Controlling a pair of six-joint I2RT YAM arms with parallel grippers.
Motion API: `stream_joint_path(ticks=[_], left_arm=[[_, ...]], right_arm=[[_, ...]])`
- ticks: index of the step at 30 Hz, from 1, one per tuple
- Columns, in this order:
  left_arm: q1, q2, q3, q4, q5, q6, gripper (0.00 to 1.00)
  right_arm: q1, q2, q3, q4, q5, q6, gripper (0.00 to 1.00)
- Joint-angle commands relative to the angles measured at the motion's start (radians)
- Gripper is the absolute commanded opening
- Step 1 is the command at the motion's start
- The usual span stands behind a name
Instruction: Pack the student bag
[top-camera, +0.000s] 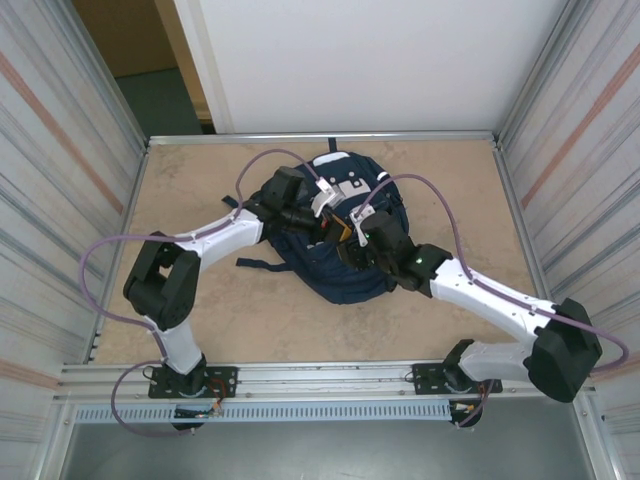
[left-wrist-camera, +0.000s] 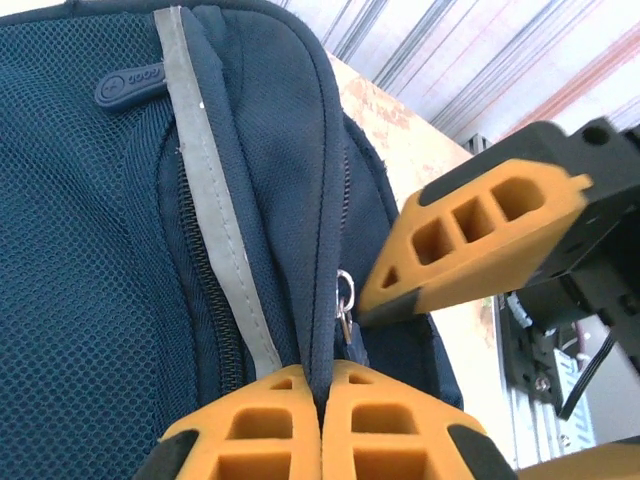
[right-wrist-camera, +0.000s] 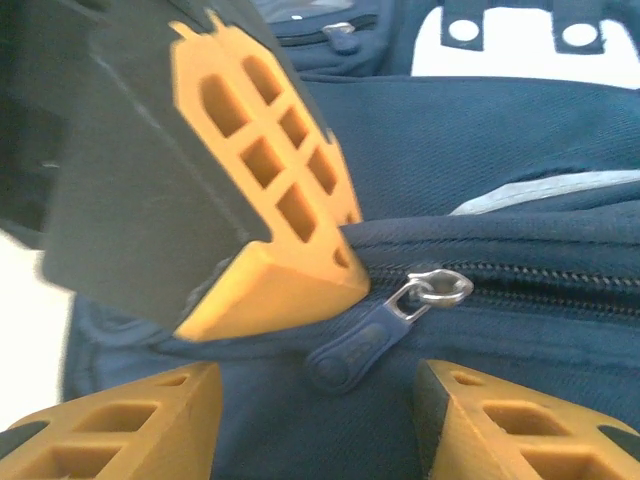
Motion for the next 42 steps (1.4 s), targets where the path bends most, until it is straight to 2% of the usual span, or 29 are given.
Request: stream_joint_path(ticks=[1,4,7,10,13,19,25,28,32,34,36,40,42], left_arm=[[0.008,0.005,0.082,0.045,0.121,-0.150,0.00],[0.009,0.026,0.110,0.006,0.134,-0.183,0.00],[0.012,0.027,0.118,-0.025,0.130,-0.173,0.00],[0.018,0.022,0.115,-0.042,0.133,-0.156,0.00],[0.026,0.020,0.119,-0.064,0.131,-0.133,0.00],[0.026,0.019,0.119,-0.143,0.095,0.004,0.00],[0.026,0.012,0.121,-0.174,0.112,0.109,0.00],[0.026,-0.005,0.108,-0.214,0.075,0.239,0.00],[0.026,-0.049,0.073,-0.275,-0.016,0.492,0.00],[0.027,-0.082,0.028,-0.280,-0.057,0.662,0.00],[0.028,-0.102,0.001,-0.289,-0.131,0.773,0.00],[0.063,-0.106,0.018,-0.407,-0.218,0.987,0.00],[0.089,-0.116,0.012,-0.430,-0.250,1.068,0.00]], right_arm=[[-0.001,0.051,0.029,0.019,0.115,-0.108,0.53],[0.005,0.096,0.058,-0.007,0.205,-0.096,0.49],[0.003,0.102,0.065,-0.023,0.303,-0.072,0.36],[-0.034,0.060,0.046,-0.021,0.258,-0.040,0.27],[-0.104,0.009,0.027,-0.031,0.134,0.008,0.18],[-0.275,-0.033,-0.001,-0.062,-0.276,0.013,0.01],[-0.429,-0.039,-0.021,-0.092,-0.580,-0.004,0.00],[-0.531,-0.036,-0.010,-0.113,-0.735,0.018,0.00],[-0.661,-0.004,0.009,-0.185,-0.800,0.014,0.00],[-0.716,0.019,0.021,-0.217,-0.814,-0.003,0.00],[-0.758,0.038,0.032,-0.236,-0.822,-0.016,0.00],[-0.791,0.055,0.039,-0.226,-0.789,0.004,0.00],[-0.776,0.066,0.037,-0.216,-0.820,0.000,0.00]])
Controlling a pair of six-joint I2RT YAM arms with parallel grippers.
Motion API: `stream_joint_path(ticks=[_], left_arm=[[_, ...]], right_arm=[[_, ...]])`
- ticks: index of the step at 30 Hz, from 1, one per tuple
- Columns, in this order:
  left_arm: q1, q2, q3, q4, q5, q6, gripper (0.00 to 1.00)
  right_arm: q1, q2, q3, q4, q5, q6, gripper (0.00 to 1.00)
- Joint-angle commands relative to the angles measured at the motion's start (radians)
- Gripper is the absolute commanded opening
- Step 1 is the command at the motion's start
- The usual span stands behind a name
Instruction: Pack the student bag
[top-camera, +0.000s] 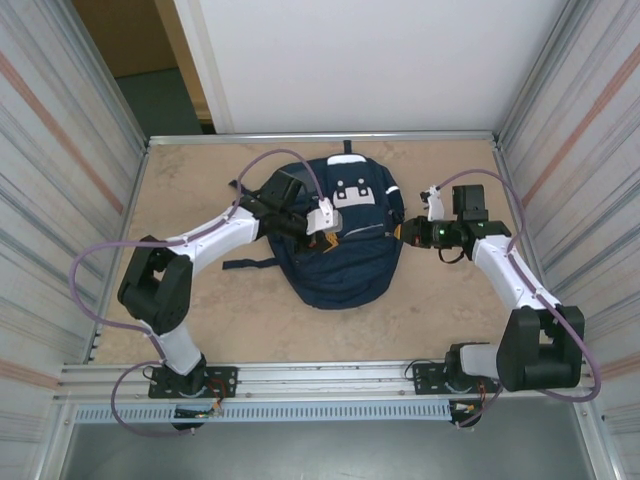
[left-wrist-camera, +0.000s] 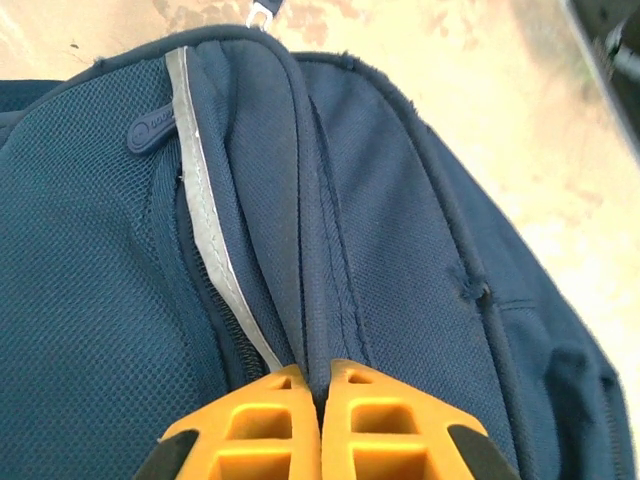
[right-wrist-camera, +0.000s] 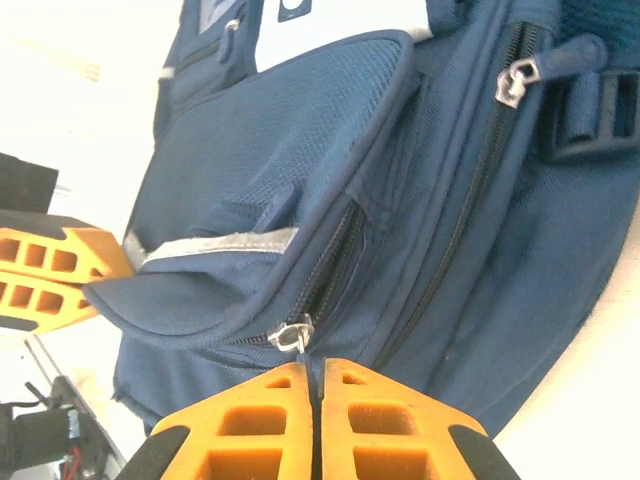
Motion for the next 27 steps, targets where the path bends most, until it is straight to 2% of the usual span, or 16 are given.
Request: stream_joint_path(ticks=[1,4,7,8,9,10,12,16,18,20,27], left_arm=[[0.087,-0.078,-0.021,-0.093,-0.118,0.286,0.00],[0.136,-0.102,-0.058,-0.040,-0.129,0.343,0.02],[0.160,-0.147,-0.111,0.014,-0.109,0.396,0.19],[0.161,-0.164,-0.127,0.024,-0.110,0.410,0.30],[0.160,-0.178,-0.134,0.006,-0.096,0.429,0.46],[0.157,-0.188,-0.129,-0.030,-0.079,0.450,0.52],[0.131,-0.205,-0.103,-0.110,-0.032,0.464,0.58],[0.037,-0.207,-0.109,-0.119,-0.035,0.445,0.59],[0.029,-0.194,-0.115,-0.089,0.045,0.409,0.59],[0.015,-0.175,-0.115,-0.068,0.039,0.399,0.59],[-0.040,-0.091,-0.126,0.139,-0.222,0.322,0.57]], right_arm=[[-0.012,0.026,0.025,-0.033,0.063,-0.013,0.00],[0.091,0.051,0.026,-0.031,0.077,-0.038,0.00],[0.208,0.090,0.032,-0.010,0.161,-0.033,0.00],[0.237,0.107,0.033,0.009,0.164,-0.024,0.00],[0.262,0.123,0.036,0.029,0.153,-0.011,0.00],[0.283,0.136,0.039,0.047,0.143,0.000,0.00],[0.335,0.158,0.054,0.071,0.139,0.012,0.00],[0.399,0.182,0.088,0.107,0.110,0.041,0.00],[0.414,0.185,0.103,0.126,0.087,0.065,0.00],[0.423,0.181,0.119,0.133,0.071,0.084,0.00],[0.454,0.166,0.119,0.145,0.062,0.102,0.00]])
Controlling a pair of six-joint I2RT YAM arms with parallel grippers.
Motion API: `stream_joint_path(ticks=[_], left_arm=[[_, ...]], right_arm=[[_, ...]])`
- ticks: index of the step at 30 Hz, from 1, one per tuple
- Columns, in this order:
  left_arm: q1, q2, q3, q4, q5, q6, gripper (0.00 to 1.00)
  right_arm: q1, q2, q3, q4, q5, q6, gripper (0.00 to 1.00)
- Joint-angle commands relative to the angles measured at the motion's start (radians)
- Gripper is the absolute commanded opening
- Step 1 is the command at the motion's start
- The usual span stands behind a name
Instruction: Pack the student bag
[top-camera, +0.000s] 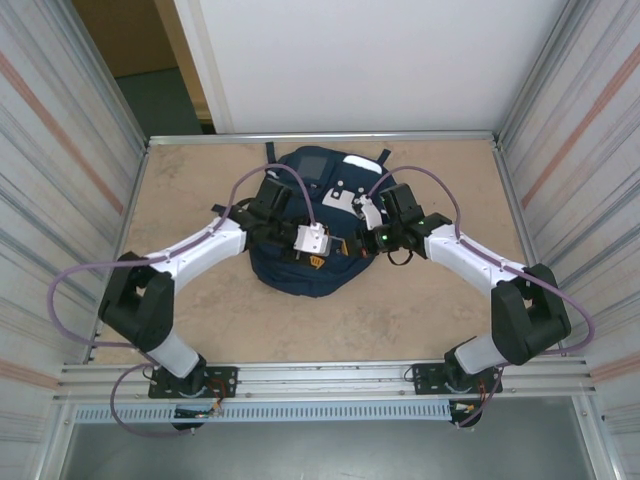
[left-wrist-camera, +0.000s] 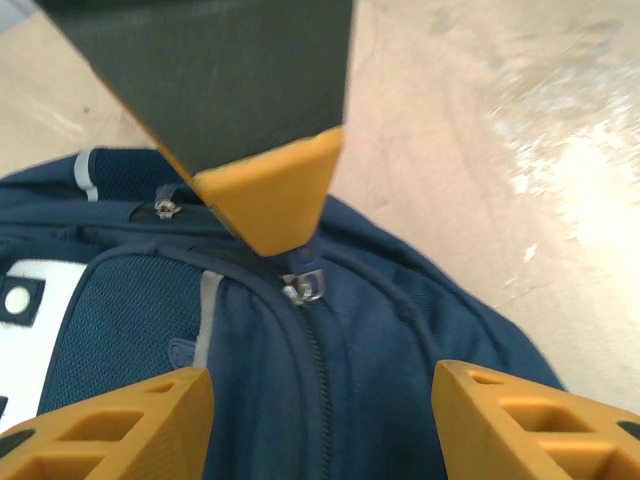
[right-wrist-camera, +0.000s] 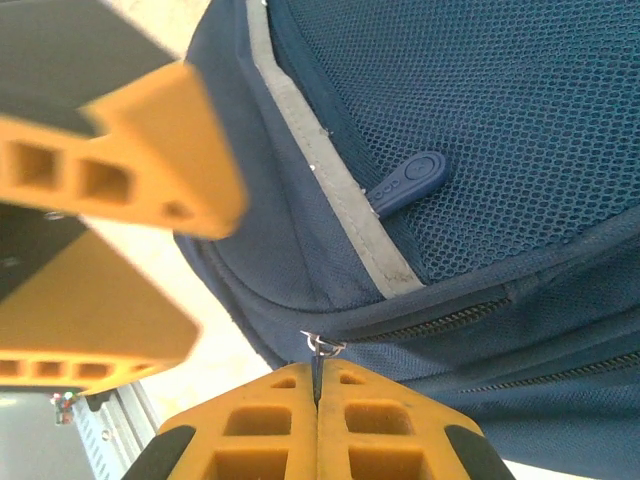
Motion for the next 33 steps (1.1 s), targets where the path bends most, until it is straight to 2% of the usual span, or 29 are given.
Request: stream_joint_path(ticks=[1,4,5,8,11,13,20,24,25,28,29,30,31,32,33], left_arm=[[-0.023,0.032,-0.010,0.126,-0.139,-0.044,0.57],[-0.028,0.048,-0.015,0.154,-0.182,-0.036,0.48],[-0.028,0.049,-0.022,0.167,-0.191,-0.037,0.41],[-0.027,0.038,-0.045,0.182,-0.185,-0.033,0.11],[-0.023,0.021,-0.051,0.132,-0.114,-0.002,0.10],[-0.022,0.021,-0.047,0.080,-0.075,0.027,0.08],[-0.016,0.007,-0.066,0.034,-0.019,0.056,0.07],[-0.013,-0.008,-0.080,0.058,-0.005,0.037,0.08],[-0.014,-0.016,-0.081,0.081,-0.016,-0.006,0.11],[0.001,-0.051,-0.053,0.136,-0.052,-0.193,0.27],[0.015,-0.069,-0.028,0.119,-0.039,-0.247,0.35],[0.030,-0.087,-0.011,0.104,-0.022,-0.297,0.39],[0.053,-0.110,-0.002,0.105,-0.002,-0.364,0.46],[0.074,-0.134,-0.004,0.117,0.009,-0.421,0.62],[0.097,-0.164,-0.017,0.151,0.010,-0.498,0.95]], right_arm=[[0.017,-0.017,0.019,0.040,-0.039,0.034,0.00],[0.018,-0.017,0.006,0.048,-0.027,0.035,0.00],[0.019,-0.017,0.002,0.048,-0.016,0.031,0.00],[0.013,-0.019,-0.004,0.017,0.054,-0.011,0.00],[-0.004,-0.023,-0.009,-0.025,0.238,-0.084,0.00],[-0.021,-0.022,-0.020,0.002,0.308,-0.134,0.00],[-0.132,0.001,-0.059,0.181,0.352,-0.155,0.00],[-0.173,0.028,-0.040,0.209,0.299,-0.129,0.00],[-0.172,0.022,-0.037,0.205,0.285,-0.116,0.09],[-0.179,-0.042,-0.058,0.202,0.256,-0.079,0.48],[-0.191,-0.073,-0.070,0.200,0.240,-0.065,0.93],[-0.203,-0.100,-0.085,0.205,0.234,-0.049,0.99],[-0.220,-0.142,-0.101,0.213,0.240,-0.033,0.99],[-0.233,-0.175,-0.117,0.218,0.260,-0.023,0.99],[-0.251,-0.217,-0.134,0.224,0.294,-0.019,0.99]])
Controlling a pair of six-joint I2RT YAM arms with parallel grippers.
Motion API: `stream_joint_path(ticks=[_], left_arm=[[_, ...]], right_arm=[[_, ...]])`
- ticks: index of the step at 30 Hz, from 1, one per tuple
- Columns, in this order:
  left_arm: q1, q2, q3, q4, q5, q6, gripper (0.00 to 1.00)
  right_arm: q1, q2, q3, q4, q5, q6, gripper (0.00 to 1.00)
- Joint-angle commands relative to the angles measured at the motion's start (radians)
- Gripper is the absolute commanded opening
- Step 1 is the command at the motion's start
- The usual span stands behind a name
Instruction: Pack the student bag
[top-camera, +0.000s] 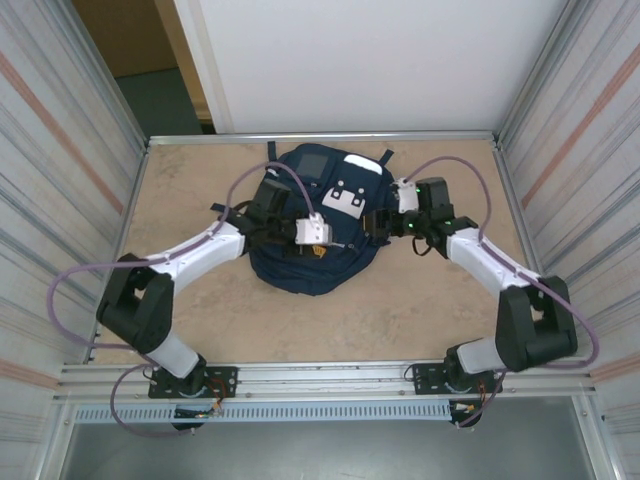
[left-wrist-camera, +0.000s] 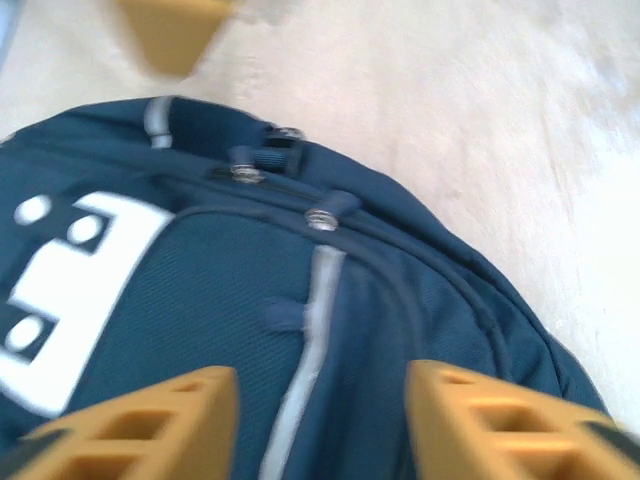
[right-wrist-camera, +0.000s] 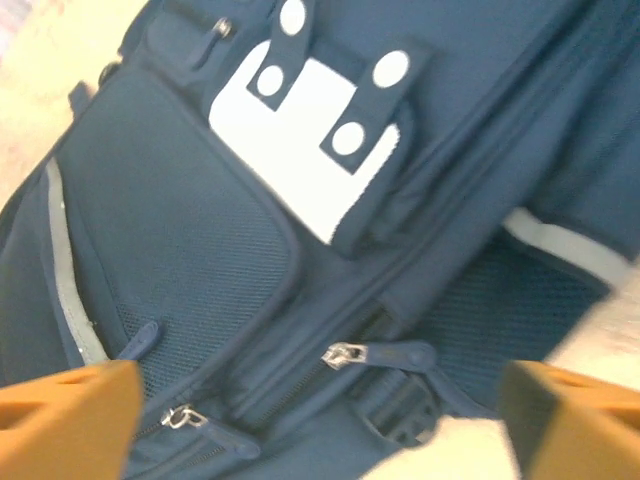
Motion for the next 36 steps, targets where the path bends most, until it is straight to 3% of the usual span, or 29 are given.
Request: stream_joint_path(ticks=[1,5,8,12,16,18,24,27,29,31,33,34,36], left_arm=[[0.076,-0.135,0.004,0.076,0.042,-0.323,0.99],[0.167,-0.232,-0.145,0.277,-0.143,-0.581,0.99],[0.236,-0.267,-0.241,0.351,-0.338,-0.701,0.99],[0.314,-0.273,-0.361,0.482,-0.446,-0.703,0.99],[0.354,-0.212,-0.443,0.578,-0.549,-0.668,0.99],[0.366,-0.191,-0.499,0.669,-0.559,-0.663,0.99],[0.374,-0.198,-0.528,0.680,-0.583,-0.667,0.99],[0.407,-0.187,-0.587,0.759,-0.580,-0.706,0.99],[0.429,-0.163,-0.642,0.856,-0.571,-0.736,0.99],[0.435,-0.143,-0.689,0.964,-0.543,-0.720,0.99],[0.455,-0.146,-0.697,0.966,-0.524,-0.742,0.99],[0.474,-0.138,-0.703,0.986,-0.507,-0.756,0.99],[0.523,-0.052,-0.740,1.123,-0.436,-0.785,0.99]], right_arm=[[-0.038,-0.147,-0.046,0.042,0.114,0.045,0.99],[-0.123,-0.267,-0.115,0.082,0.334,0.049,0.98],[-0.219,-0.317,-0.181,0.111,0.387,0.061,0.98],[-0.316,-0.334,-0.334,0.267,0.404,0.056,0.98],[-0.366,-0.258,-0.439,0.436,0.373,0.008,0.98],[-0.369,-0.210,-0.483,0.551,0.334,-0.063,0.98],[-0.350,-0.029,-0.543,0.891,0.278,-0.101,0.98],[-0.306,0.099,-0.497,0.938,0.344,-0.121,0.98],[-0.284,0.210,-0.501,1.067,0.345,-0.150,0.99],[-0.277,0.168,-0.477,0.943,0.363,-0.149,0.99],[-0.293,0.199,-0.475,0.997,0.356,-0.131,0.99],[-0.302,0.181,-0.458,0.927,0.355,-0.118,0.99],[-0.305,0.191,-0.463,0.958,0.348,-0.117,0.99]])
